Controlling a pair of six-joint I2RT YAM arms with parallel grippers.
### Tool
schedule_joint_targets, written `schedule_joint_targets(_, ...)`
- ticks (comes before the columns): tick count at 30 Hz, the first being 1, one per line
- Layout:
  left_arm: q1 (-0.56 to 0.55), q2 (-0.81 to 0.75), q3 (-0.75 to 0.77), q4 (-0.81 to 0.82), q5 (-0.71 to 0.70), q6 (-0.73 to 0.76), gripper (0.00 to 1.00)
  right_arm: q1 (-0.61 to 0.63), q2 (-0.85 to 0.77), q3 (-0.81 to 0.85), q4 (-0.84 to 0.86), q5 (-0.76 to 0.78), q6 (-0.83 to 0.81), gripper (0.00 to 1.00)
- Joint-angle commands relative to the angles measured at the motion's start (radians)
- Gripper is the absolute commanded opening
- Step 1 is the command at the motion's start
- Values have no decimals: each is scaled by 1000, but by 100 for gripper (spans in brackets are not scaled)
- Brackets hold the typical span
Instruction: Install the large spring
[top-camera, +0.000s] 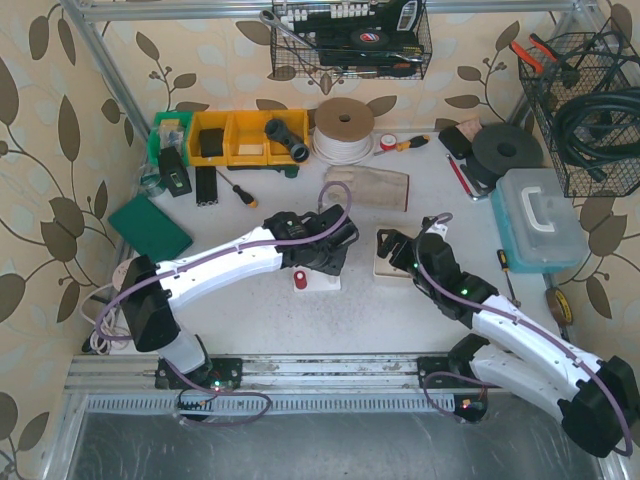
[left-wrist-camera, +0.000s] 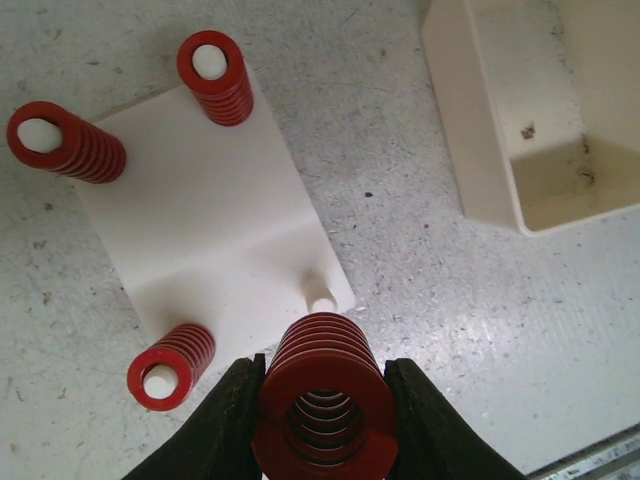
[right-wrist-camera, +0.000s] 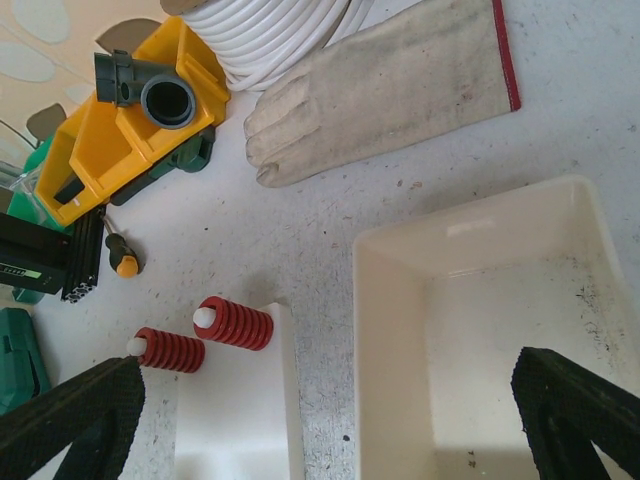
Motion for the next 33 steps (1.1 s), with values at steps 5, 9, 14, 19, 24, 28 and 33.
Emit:
schedule_joint_targets(5, -10, -12, 17, 4, -59, -23, 0, -12, 10, -11, 24, -26, 14, 99)
schedule_joint_targets(9, -10, -11, -1, 27, -60, -28, 0, -16, 11, -17, 28, -31, 13, 99)
schedule_joint_targets(14, -11, -14, -43, 83, -48, -37, 0, -19, 21, -13, 33, -40, 13, 99)
schedule_joint_targets(19, -11, -12, -74, 106, -56, -42, 0, -20, 21, -18, 36, -38, 15, 99)
schedule_joint_targets(24, -11, -20, -108, 153, -54, -39, 0, -21, 26, -18, 39, -40, 16, 99)
schedule_joint_targets(28, -11, -13, -136, 179, -47, -46, 0, -22, 30, -16, 40, -42, 16, 99)
schedule_joint_targets(33, -12, -10, -153, 195, -49, -50, 0, -24, 32, -18, 42, -42, 16, 99)
